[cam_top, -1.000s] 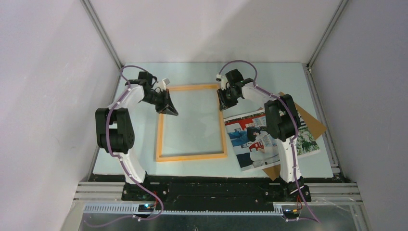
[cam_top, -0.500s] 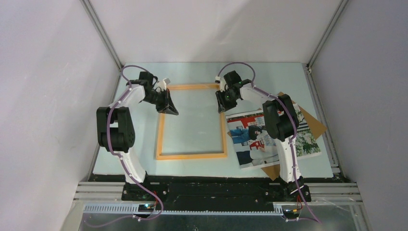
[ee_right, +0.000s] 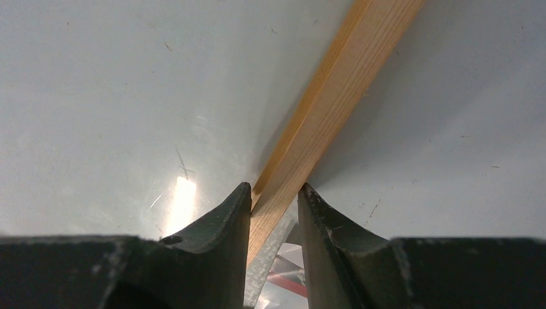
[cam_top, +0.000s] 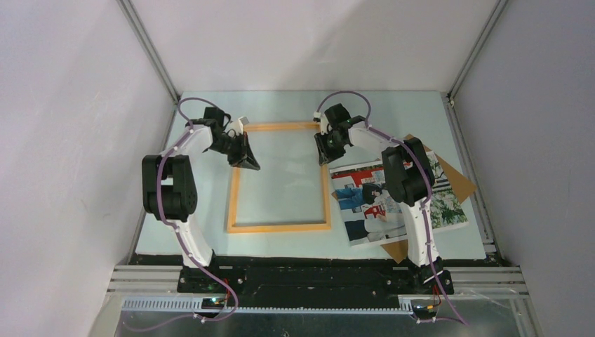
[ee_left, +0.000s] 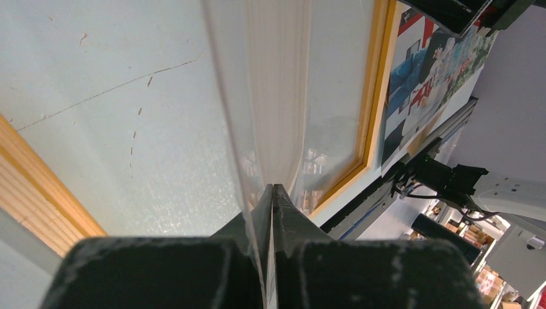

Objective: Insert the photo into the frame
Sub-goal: Place the photo frame item in the photo frame.

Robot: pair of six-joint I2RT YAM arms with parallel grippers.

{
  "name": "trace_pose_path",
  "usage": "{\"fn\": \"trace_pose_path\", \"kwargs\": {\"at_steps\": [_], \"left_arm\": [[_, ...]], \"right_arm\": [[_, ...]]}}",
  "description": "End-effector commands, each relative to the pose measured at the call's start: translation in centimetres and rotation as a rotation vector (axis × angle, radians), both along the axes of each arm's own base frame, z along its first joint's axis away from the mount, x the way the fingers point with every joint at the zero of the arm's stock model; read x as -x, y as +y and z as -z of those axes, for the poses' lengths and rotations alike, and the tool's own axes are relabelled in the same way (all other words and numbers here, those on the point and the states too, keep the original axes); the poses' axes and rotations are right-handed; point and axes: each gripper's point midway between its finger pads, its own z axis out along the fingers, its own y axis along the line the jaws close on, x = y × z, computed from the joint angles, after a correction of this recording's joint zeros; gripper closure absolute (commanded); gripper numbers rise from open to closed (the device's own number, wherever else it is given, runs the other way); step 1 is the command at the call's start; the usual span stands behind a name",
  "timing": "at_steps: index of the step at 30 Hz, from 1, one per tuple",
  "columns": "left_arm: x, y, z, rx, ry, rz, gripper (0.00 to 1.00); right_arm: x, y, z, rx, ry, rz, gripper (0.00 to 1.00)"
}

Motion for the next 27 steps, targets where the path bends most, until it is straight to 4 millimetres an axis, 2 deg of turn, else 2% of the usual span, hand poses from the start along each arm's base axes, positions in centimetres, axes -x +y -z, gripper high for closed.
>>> {"fn": "trace_pose_path", "kwargs": {"at_steps": [1, 11, 20, 27], "left_arm": [[-0.4, -0.5, 0.4, -0.004, -0.044, 0.037, 0.95], [-0.3, 0.3, 1.6, -0.061, -0.04, 0.034, 0.86], [-0.6, 0.9, 3.0, -0.104, -0.017, 0.024, 0.68], [-0.7, 1.3, 4.0, -0.136, 0.005, 0.014, 0.59]], "right_arm": [[1.1, 1.8, 1.1, -0.004, 0.039, -0.029, 0.66], [0.9, 1.6, 1.1, 0.005, 0.037, -0.022, 0.75], [0.8, 1.5, 1.0, 0.002, 0.037, -0.021, 0.76], [0.9, 1.5, 1.0, -0.001, 0.04, -0.023, 0.76]]}}
